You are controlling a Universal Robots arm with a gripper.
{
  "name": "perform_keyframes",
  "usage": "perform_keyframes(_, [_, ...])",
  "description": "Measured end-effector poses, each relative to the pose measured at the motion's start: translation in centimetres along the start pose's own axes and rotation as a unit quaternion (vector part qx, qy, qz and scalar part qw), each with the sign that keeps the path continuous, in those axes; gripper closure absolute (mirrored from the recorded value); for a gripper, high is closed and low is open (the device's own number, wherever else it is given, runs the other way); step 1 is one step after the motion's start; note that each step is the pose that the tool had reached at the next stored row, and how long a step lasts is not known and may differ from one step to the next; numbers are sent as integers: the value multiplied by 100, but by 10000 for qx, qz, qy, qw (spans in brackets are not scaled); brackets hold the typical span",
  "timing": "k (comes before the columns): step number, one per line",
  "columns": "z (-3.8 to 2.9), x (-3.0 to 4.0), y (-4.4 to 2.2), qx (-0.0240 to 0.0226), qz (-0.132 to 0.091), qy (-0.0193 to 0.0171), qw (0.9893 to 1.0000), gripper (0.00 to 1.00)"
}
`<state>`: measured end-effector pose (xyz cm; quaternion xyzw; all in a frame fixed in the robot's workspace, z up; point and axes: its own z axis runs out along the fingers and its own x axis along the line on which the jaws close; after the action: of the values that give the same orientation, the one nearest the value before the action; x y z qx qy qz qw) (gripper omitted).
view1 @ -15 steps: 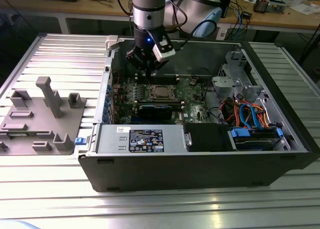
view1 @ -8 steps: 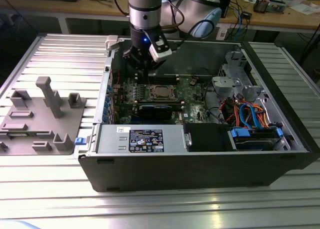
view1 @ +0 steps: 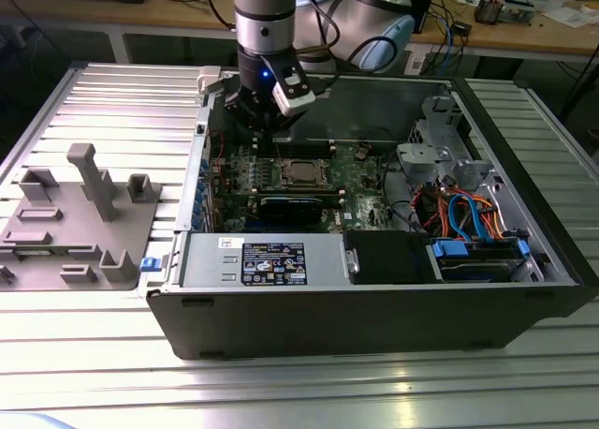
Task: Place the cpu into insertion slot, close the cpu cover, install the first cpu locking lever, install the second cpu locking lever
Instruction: 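Install the first cpu locking lever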
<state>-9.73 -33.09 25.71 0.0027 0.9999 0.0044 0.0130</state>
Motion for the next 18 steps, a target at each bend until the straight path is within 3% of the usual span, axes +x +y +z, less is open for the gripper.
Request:
perform_keyframes(14, [1, 20, 138, -2, -57, 0, 10000, 89])
perform_keyframes(18, [0, 25, 152, -6, -238, 2, 9997, 89])
